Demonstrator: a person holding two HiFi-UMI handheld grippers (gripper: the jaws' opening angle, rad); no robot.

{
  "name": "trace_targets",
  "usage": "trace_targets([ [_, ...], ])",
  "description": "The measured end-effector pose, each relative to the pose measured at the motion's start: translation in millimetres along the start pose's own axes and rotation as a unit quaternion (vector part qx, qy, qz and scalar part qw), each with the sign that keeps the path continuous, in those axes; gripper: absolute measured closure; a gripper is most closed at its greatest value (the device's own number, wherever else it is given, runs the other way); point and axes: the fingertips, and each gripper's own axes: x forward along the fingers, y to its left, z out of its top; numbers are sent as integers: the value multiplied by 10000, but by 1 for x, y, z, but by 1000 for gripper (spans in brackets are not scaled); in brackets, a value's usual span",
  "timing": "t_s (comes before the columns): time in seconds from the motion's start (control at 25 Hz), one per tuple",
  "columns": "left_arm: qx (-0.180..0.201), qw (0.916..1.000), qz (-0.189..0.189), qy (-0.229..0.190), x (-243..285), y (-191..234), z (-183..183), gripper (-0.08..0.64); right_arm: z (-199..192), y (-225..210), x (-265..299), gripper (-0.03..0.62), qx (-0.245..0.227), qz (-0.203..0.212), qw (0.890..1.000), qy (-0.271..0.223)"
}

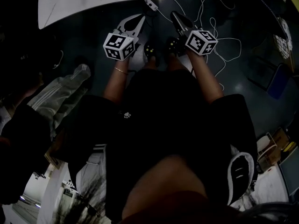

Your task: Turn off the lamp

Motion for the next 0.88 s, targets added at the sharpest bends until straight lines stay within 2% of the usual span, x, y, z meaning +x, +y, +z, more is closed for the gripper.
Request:
trace_targets([
  [0.32, 153, 9997, -132, -146, 5, -20, 37, 552, 44, 31, -15, 592, -331, 321, 9988, -168],
  [0.56, 232, 9987, -201, -408, -2, -34, 66, 552, 69, 54, -21, 592, -541, 568, 9968, -170],
  [0.88, 238, 9982, 6, -552, -16, -31, 79, 552, 88, 72, -27, 592, -602, 962, 9932, -258],
])
